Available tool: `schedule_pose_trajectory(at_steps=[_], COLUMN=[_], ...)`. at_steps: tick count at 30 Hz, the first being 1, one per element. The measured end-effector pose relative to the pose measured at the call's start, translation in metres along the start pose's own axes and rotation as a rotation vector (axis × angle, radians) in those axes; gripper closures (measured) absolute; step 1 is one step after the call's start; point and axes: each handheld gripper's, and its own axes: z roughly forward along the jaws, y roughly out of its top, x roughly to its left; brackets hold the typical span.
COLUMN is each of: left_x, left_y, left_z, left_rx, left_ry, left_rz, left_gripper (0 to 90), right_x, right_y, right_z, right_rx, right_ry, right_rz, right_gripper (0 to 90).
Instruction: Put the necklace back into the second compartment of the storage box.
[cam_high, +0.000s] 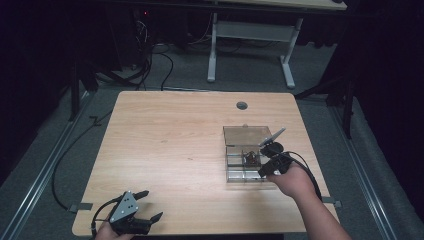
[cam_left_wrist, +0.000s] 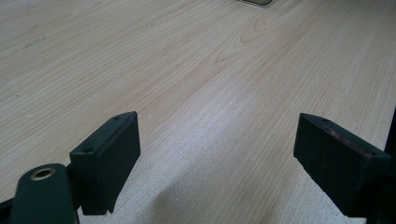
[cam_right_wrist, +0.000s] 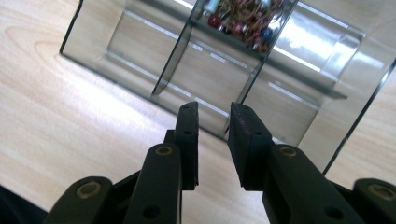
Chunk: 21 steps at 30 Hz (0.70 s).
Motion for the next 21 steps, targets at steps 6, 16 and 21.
schedule_pose_trajectory(at_steps=[6, 16, 21], left_x=[0.000, 0.001, 0.000], left_y=[0.000, 0.000, 0.000], left_z=[0.000, 0.000, 0.000], left_rx=[-0.002, 0.000, -0.002], left_ry=[0.004, 0.005, 0.005], left_rz=[-0.002, -0.005, -0.003], left_gripper=[15.1, 15.2, 15.1], right_x=[0.003, 0.011, 0.011], right_y=[-0.012, -0.027, -0.032], right_z=[-0.007, 0.006, 0.013], right_rx=[-0.008, 0.011, 0.003], right_ry=[-0.002, 0.017, 0.028], right_rz=[0.004, -0.008, 0.005], right_gripper=[72.4, 72.1, 71.9])
